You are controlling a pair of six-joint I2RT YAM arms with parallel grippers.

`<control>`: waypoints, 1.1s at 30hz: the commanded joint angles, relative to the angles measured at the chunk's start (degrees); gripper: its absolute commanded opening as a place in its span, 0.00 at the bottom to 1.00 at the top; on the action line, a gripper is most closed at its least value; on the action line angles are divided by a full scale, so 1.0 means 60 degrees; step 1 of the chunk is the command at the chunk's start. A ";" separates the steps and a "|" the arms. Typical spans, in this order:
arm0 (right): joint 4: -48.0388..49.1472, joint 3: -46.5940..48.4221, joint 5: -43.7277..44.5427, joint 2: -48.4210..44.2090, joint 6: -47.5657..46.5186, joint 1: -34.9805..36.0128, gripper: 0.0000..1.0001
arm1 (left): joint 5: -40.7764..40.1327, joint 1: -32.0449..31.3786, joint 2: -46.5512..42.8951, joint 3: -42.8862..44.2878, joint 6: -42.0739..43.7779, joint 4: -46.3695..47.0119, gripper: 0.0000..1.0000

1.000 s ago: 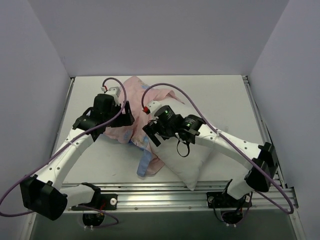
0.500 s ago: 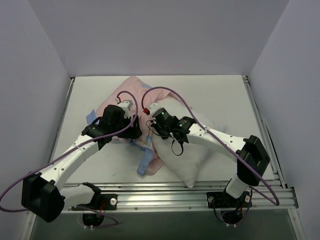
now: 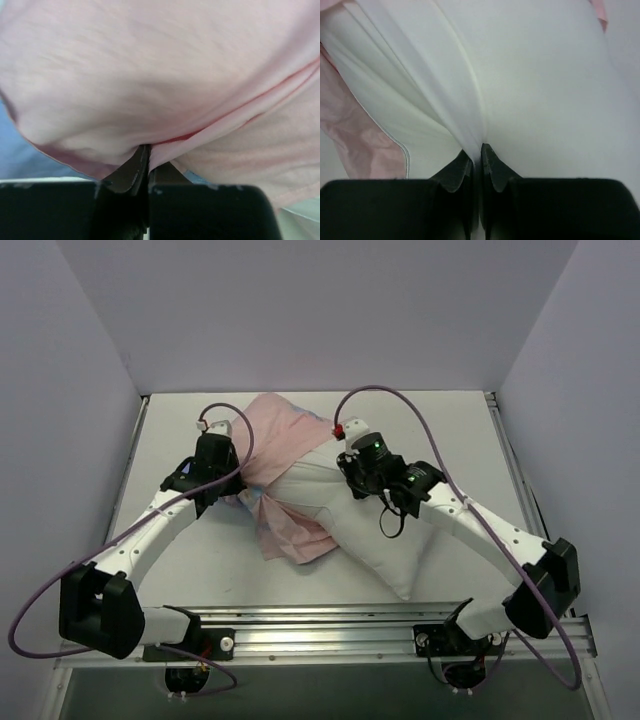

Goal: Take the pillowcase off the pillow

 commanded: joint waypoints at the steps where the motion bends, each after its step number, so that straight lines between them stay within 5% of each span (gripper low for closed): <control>1: -0.1918 -0.0025 0.0881 -0.1352 -0.0024 -0.1024 0.00 | -0.2599 0.1138 0.0353 0.0652 -0.0436 0.0063 0.02; 9: -0.2843 -0.0054 -0.0848 -0.3126 -0.0258 -0.3485 0.00 | -0.2264 0.2429 0.1319 0.1341 -0.0920 0.0459 0.02; 17: -0.2567 -0.0215 -0.4378 -0.3186 -0.0349 -0.3604 0.00 | 0.0766 0.2036 0.1439 0.1138 0.0233 0.1306 0.10; 21: -0.1427 -0.0201 -0.5740 -0.2499 0.0193 -0.3604 0.42 | 0.1076 0.1712 0.0751 0.0713 0.0720 0.1206 0.32; 24: -0.0665 0.0077 -0.6386 -0.1621 0.0663 -0.3575 0.75 | 0.1325 0.1668 0.0048 0.0770 0.1129 0.1162 0.67; 25: -0.0487 0.0179 -0.6445 -0.1386 0.0737 -0.3561 0.78 | 0.1384 0.1596 -0.0229 0.0988 0.1290 0.1176 0.80; 27: -0.0005 0.0545 -0.6519 -0.0610 0.0869 -0.3575 0.87 | 0.1719 0.1435 -0.0421 0.1267 0.2035 0.1308 0.86; 33: 0.1152 0.1978 -0.7074 0.1617 0.1338 -0.3546 0.97 | 0.2146 0.0717 -0.0043 0.2555 0.3649 0.1675 0.90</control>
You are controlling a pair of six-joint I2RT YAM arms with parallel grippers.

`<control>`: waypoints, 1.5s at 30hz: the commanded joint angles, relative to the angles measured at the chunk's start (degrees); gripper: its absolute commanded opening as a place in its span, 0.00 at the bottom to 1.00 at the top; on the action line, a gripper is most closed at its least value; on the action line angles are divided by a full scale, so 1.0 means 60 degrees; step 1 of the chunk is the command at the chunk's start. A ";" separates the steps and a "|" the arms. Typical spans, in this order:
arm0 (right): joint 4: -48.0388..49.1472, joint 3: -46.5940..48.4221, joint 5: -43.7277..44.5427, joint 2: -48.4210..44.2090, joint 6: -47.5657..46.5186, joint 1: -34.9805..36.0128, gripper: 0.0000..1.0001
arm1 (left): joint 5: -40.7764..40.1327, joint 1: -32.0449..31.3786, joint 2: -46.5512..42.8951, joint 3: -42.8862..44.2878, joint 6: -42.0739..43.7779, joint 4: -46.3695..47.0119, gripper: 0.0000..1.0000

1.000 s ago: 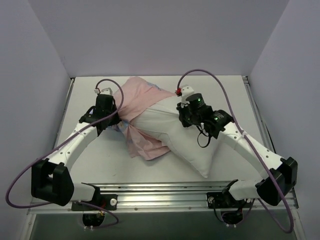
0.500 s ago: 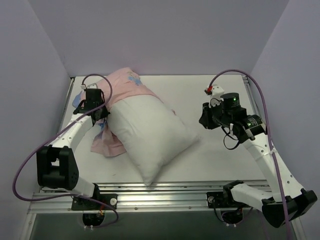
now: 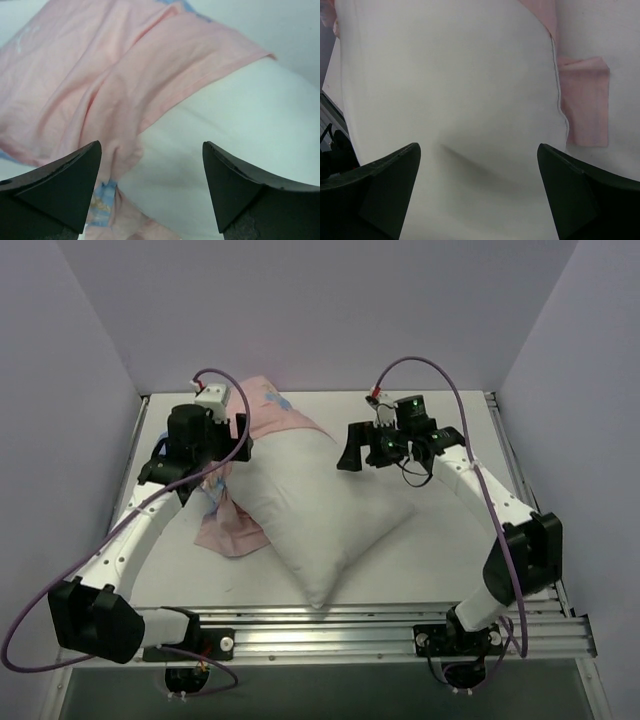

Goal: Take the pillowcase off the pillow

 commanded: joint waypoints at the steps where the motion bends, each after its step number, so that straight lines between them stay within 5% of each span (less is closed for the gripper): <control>1: 0.1304 0.1081 -0.0919 0.0961 0.0489 0.0082 0.97 | 0.0496 -0.0242 0.0580 0.1194 0.1227 0.0644 0.90; 14: 0.1381 0.3133 -0.1973 0.4524 -0.0313 0.0975 0.97 | 0.0569 -0.0477 0.3995 0.4710 0.1975 -0.0088 0.89; 17: 0.0926 0.2989 -0.2152 0.4746 -0.1017 0.1413 0.33 | 0.0744 -0.0506 0.4698 0.5574 0.2034 -0.0630 0.88; 18: 0.0867 0.2872 -0.1977 0.4673 -0.1076 0.1488 0.00 | 0.0919 -0.0535 0.4990 0.5794 0.2077 -0.0834 0.87; 30: -0.0055 0.2577 0.0440 0.2769 -0.1984 0.1737 0.00 | 0.1037 -0.1208 0.5607 0.6659 0.2956 -0.2183 0.79; 45: -0.0555 0.2871 0.1365 0.2226 -0.2278 0.2075 0.00 | 0.1872 -0.1355 0.6355 0.7305 0.3015 -0.3517 0.68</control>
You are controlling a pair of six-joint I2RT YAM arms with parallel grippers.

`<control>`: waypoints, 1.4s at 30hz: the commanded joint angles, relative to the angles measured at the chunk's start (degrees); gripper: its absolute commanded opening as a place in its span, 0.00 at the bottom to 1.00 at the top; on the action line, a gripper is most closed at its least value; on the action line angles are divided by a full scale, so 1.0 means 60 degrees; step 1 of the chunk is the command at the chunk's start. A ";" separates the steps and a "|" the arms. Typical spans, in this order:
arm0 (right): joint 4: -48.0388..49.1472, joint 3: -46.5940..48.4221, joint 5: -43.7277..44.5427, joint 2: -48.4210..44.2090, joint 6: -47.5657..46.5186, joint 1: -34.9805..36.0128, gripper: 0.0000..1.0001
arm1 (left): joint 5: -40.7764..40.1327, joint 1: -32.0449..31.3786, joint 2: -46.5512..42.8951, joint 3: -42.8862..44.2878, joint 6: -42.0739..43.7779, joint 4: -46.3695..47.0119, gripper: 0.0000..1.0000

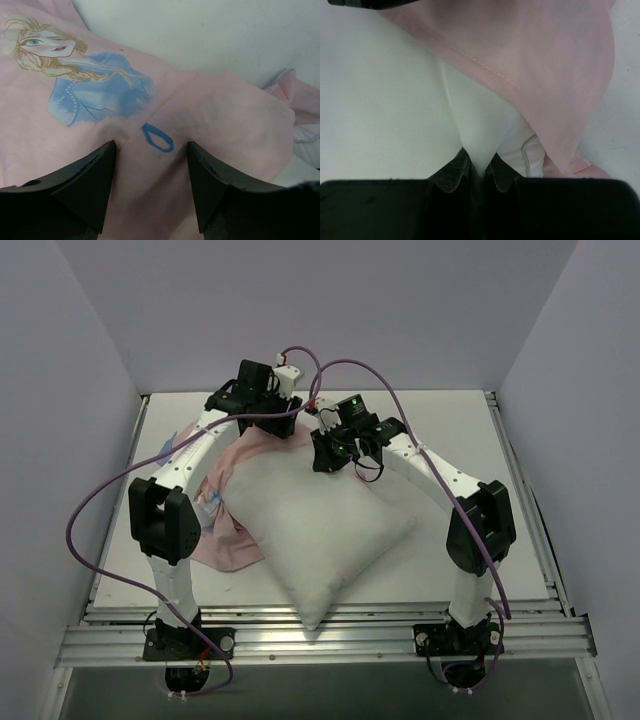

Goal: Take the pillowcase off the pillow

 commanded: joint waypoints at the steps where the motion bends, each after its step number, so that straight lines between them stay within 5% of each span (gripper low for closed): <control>1: -0.0282 0.0269 0.0367 -0.0728 -0.0169 0.0064 0.00 | 0.0648 -0.0044 0.0071 0.0380 0.0123 -0.0431 0.67; 4: -0.0194 0.0240 0.0499 -0.0860 -0.0125 0.0064 0.00 | 0.0679 -0.0059 0.0246 0.0424 0.0021 -0.0577 0.55; 8: -0.0295 0.0269 0.0718 -0.1065 -0.0124 0.0166 0.00 | 0.0518 -0.0044 0.0423 0.0409 -0.0024 -0.0579 0.26; 9: -0.0369 0.0284 0.0849 -0.1167 -0.0154 0.0239 0.00 | 0.0416 -0.0044 0.0437 0.0279 -0.0053 -0.0375 0.11; 12: -0.0633 0.0211 0.0982 -0.1474 -0.0169 0.0313 0.00 | -0.0169 0.0000 0.0350 0.0233 -0.0155 0.0050 0.03; 19: -0.0940 -0.1296 0.0165 -0.3187 -0.0066 0.0386 0.00 | -0.2921 0.0307 -0.0368 0.0028 -0.1616 0.2115 0.02; 25: -0.1058 -0.2440 0.0015 -0.4828 0.0226 0.0415 0.00 | -0.4943 0.0615 -0.0412 0.0263 -0.3170 0.2425 0.02; 42: -0.2698 -0.0639 0.0791 -0.6807 -0.0183 -0.1078 0.00 | -0.4975 0.1449 0.0261 0.0527 -0.3803 0.1723 0.02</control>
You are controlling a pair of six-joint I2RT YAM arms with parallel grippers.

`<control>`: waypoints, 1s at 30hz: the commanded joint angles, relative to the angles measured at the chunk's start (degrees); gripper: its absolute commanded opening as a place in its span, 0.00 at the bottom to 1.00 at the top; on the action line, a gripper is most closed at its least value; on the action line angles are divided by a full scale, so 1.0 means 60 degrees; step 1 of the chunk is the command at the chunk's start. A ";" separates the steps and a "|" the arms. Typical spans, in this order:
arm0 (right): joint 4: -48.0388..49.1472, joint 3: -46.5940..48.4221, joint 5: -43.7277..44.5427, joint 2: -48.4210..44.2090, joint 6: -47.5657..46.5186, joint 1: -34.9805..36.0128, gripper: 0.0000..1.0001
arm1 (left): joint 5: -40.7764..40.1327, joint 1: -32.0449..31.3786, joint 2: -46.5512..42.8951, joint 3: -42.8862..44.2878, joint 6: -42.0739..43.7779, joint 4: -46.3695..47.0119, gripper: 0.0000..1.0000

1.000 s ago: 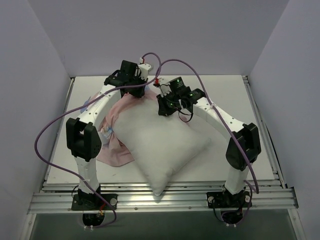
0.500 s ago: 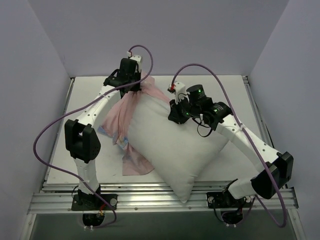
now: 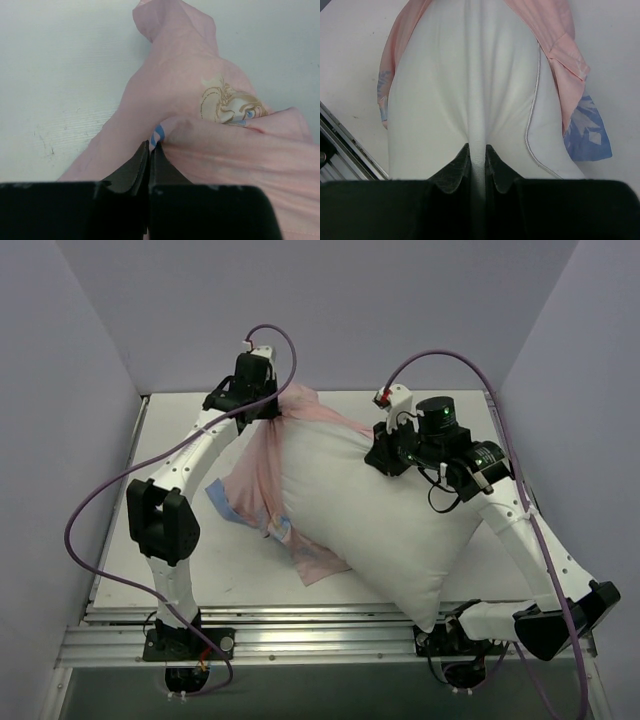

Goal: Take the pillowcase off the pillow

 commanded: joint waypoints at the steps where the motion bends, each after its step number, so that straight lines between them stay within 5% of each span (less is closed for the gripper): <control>1: -0.1103 0.0873 -0.0014 -0.1325 -0.0147 -0.0423 0.00 | -0.2225 0.1402 0.0291 0.0341 0.0248 0.0713 0.02; 9: -0.1220 0.0640 0.0645 -0.1502 -0.0059 -0.0760 0.00 | -0.1611 0.1813 0.0847 -0.0303 -0.0295 0.0273 0.02; 13: -0.1119 -0.0134 0.1202 -0.1209 0.0233 -0.0877 0.00 | 0.0027 0.1711 0.0761 -0.0946 -0.0573 0.0915 0.03; 16: -0.1089 -0.0780 0.1086 -0.0639 0.0424 -0.0863 0.00 | 0.1040 0.1375 0.0162 -0.1592 -0.0573 0.1882 0.12; 18: -0.0900 -0.0986 0.1217 -0.0272 0.0833 -0.0878 0.00 | 0.1421 0.1257 -0.0132 -0.1855 -0.0559 0.2395 0.33; 23: -0.0620 -0.0974 0.2212 0.0007 0.1142 -0.0834 0.57 | 0.1833 0.1213 -0.1347 -0.1945 -0.0632 0.2559 0.74; 25: -0.0751 -0.0681 0.2403 0.0081 0.0982 -0.0790 0.71 | 0.1862 0.1154 -0.1772 -0.2061 -0.0632 0.2456 0.85; 30: -0.0548 -0.0051 0.3150 0.0168 0.0251 0.1038 0.86 | 0.1672 0.1066 -0.3325 -0.2734 -0.0661 0.1388 0.94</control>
